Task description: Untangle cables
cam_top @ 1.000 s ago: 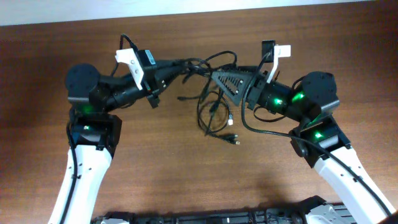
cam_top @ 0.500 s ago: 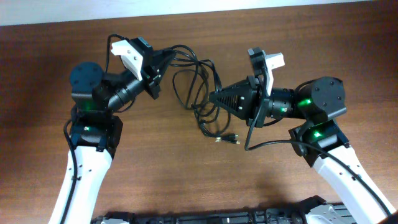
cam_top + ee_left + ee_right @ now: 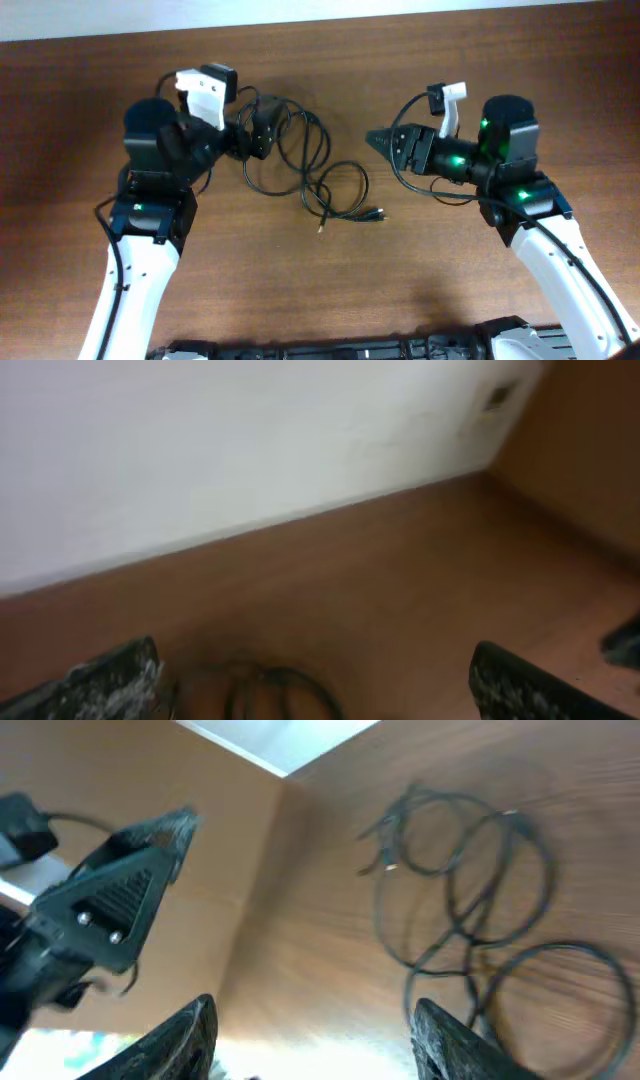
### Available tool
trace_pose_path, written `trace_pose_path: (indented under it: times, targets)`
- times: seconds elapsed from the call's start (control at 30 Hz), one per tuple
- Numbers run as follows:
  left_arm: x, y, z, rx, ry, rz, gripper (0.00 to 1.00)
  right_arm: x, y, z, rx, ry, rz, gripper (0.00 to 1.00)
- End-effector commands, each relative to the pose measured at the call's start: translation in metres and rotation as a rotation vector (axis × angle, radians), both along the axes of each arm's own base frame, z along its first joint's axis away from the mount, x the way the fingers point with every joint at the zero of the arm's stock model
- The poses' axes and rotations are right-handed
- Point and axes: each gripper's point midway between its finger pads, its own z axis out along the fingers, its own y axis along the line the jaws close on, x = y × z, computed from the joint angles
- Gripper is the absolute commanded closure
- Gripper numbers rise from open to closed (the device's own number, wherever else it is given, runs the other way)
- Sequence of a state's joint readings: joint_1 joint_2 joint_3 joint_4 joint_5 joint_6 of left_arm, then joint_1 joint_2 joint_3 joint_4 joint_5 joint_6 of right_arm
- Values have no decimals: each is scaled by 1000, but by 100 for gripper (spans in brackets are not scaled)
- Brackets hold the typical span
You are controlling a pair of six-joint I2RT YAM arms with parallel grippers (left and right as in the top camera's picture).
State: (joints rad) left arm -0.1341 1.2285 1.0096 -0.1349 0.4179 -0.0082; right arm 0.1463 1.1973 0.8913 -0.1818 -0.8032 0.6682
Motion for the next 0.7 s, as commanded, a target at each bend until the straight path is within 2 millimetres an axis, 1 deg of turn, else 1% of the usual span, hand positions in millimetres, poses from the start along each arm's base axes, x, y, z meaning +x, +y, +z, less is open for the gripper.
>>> trace_pose_path:
  times: [0.0,0.03,0.07,0.1,0.13,0.2,0.23,0.27,0.3,0.33,0.37,0.4,0.47,0.5,0.53,0.57,0.6,0.67]
  targets:
    - [-1,37,-36,107,138,195,1,10,-21,-22,-145,-1,-109,33]
    - [-7,44,-50,137,195,225,1,11,-22,-25,-161,-2,-117,28]
    - [-17,51,-66,165,273,245,1,12,-19,-28,-209,-12,-137,12]
    - [-25,58,-73,168,320,255,1,11,-14,-29,-268,-24,-146,11]
    - [-31,67,-75,164,346,271,1,11,-8,-27,-351,-50,-162,7]
    - [-46,85,-65,209,316,236,1,12,2,-25,-457,-44,-189,5]
    - [-56,99,-60,246,303,252,1,14,18,-32,-487,-22,-156,4]
    - [-62,109,-55,255,292,275,1,20,33,-47,-511,14,-115,4]
    - [-65,113,-50,252,280,291,1,26,47,-65,-530,55,-76,1]
    - [-65,113,-49,252,276,292,1,31,58,-75,-523,76,-42,1]
    - [-66,113,-51,253,287,290,1,39,73,-86,-485,77,0,1]
    - [-66,113,-53,253,294,289,1,43,77,-91,-466,93,-7,1]
    - [-66,113,-53,253,294,289,1,47,88,-85,-395,103,-15,1]
    - [-66,113,-53,253,293,289,1,48,89,-85,-394,104,-23,1]
    - [-66,113,-53,252,294,289,1,47,88,-89,-371,158,-51,1]
    - [-66,113,-53,252,294,289,1,47,90,-99,-336,244,-86,1]
    - [-66,113,-53,252,294,289,1,44,94,-109,-319,298,-84,0]
    - [-66,113,-53,252,294,289,1,37,110,-129,-262,396,-16,0]
